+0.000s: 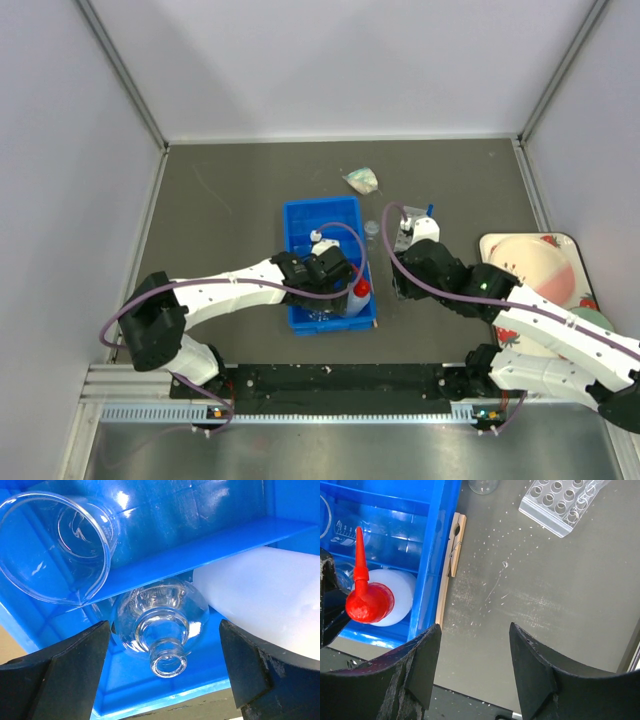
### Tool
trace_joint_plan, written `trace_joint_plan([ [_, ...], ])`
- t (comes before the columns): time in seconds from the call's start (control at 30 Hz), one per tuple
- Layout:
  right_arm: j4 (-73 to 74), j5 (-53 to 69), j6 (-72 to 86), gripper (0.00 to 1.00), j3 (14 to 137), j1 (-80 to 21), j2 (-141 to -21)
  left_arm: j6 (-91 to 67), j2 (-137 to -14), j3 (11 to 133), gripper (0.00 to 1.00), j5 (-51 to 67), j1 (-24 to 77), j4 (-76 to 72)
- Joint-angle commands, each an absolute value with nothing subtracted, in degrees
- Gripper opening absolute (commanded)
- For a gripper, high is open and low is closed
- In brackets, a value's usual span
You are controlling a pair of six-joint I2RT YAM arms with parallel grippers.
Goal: Organize the chemistry lab equipment
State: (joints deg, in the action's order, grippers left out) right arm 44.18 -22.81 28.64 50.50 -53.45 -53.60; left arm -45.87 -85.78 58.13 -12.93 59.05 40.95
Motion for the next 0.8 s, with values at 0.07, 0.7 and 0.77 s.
trace_joint_plan([
  [0.07, 42.2, -21.4, 29.4, 0.58, 50.4, -53.1, -53.6, -45.7, -84.5, 61.3, 0.94, -13.3, 59.5, 42.4],
  [0.7, 38.7, -17.1, 28.7, 0.57, 55.0, -54.2, -59.8, -46.1, -77.9, 62.4, 0.93, -13.3, 60.1, 47.7],
  [0.77, 38.6, -17.1, 28.6, 0.57, 55.5, -54.3, -60.4, -46.1, -76.6, 62.7, 0.93, -13.2, 60.3, 48.2],
])
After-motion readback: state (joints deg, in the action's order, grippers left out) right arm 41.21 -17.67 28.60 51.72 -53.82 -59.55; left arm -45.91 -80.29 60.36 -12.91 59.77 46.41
